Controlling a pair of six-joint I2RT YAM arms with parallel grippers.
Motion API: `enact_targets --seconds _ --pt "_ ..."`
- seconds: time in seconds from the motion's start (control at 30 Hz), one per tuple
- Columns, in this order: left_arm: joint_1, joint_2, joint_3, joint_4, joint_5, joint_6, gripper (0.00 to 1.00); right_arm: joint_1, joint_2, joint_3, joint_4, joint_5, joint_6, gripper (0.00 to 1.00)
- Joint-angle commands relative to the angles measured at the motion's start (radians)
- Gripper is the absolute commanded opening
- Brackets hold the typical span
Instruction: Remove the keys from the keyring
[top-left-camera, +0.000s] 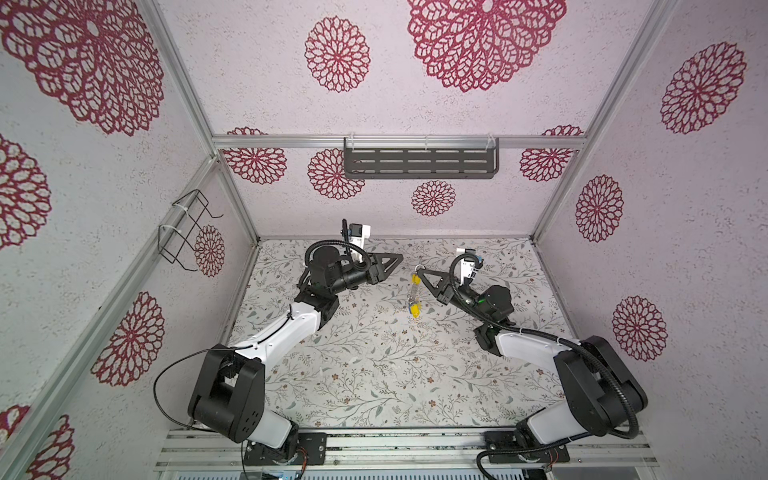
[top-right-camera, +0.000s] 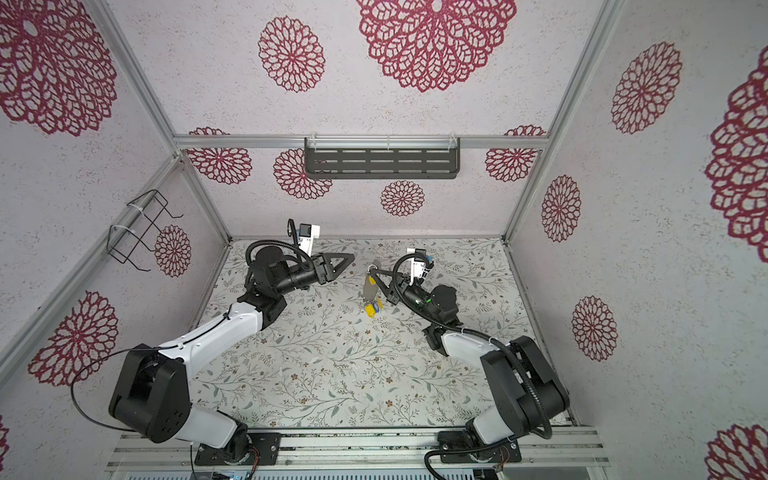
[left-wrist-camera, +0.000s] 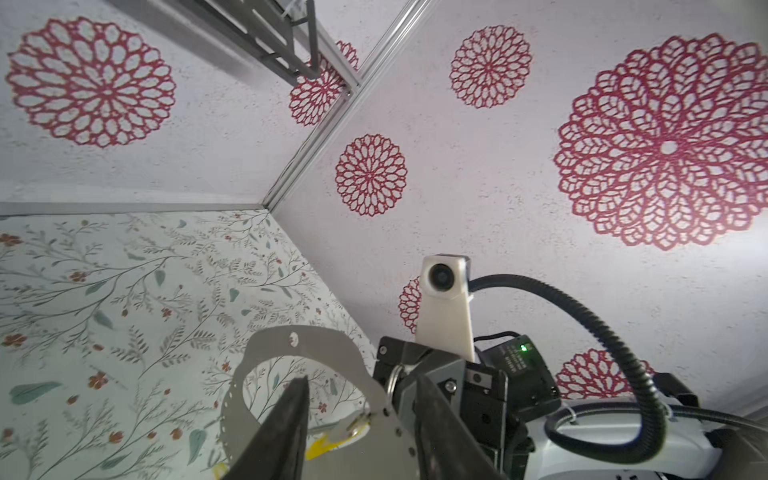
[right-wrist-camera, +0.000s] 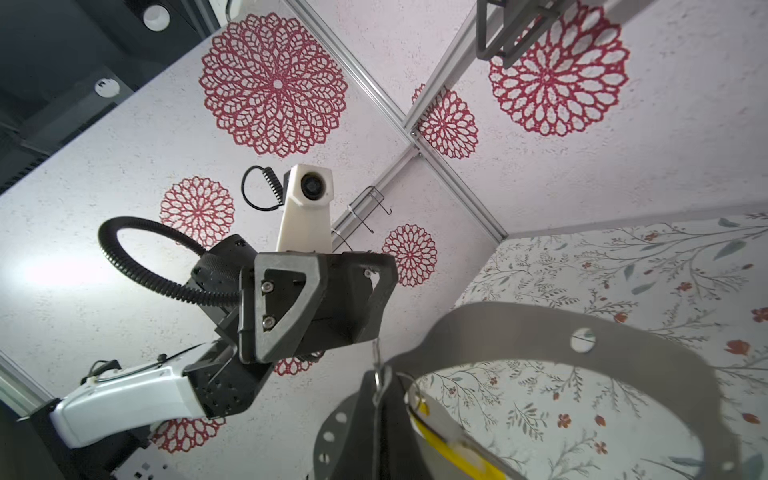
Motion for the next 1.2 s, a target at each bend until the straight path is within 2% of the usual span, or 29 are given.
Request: enact_targets --seconds 0.0,0.13,0.4,0.57,0.7,1.0,1.17 --pt "-0.021 0.017 0.012 0.166 0.030 -0.060 0.40 0.017 0.005 0.051 0.230 0.022 0.085 0.00" --pt "-0.047 0.041 0.034 0.169 0.055 -0.058 0.31 0.019 0.009 0.050 0.235 0.019 0.087 0.00" --pt "-0.066 0.074 0.054 0.173 0.080 -0.068 0.23 0.022 0.008 0.079 0.201 -0.010 0.087 0.00" --pt "-0.067 0.080 0.058 0.166 0.087 -0.071 0.21 0.022 0.006 0.085 0.173 -0.024 0.072 0.00" --pt "-0.070 0.086 0.061 0.161 0.096 -0.074 0.13 0.023 0.005 0.090 0.164 -0.030 0.069 0.00" --pt "-0.075 0.106 0.077 0.151 0.112 -0.077 0.17 0.023 -0.017 0.107 0.073 -0.040 0.019 0.00" --pt "-0.075 0.111 0.072 0.142 0.110 -0.074 0.04 0.022 -0.024 0.118 0.037 -0.044 -0.001 0.00"
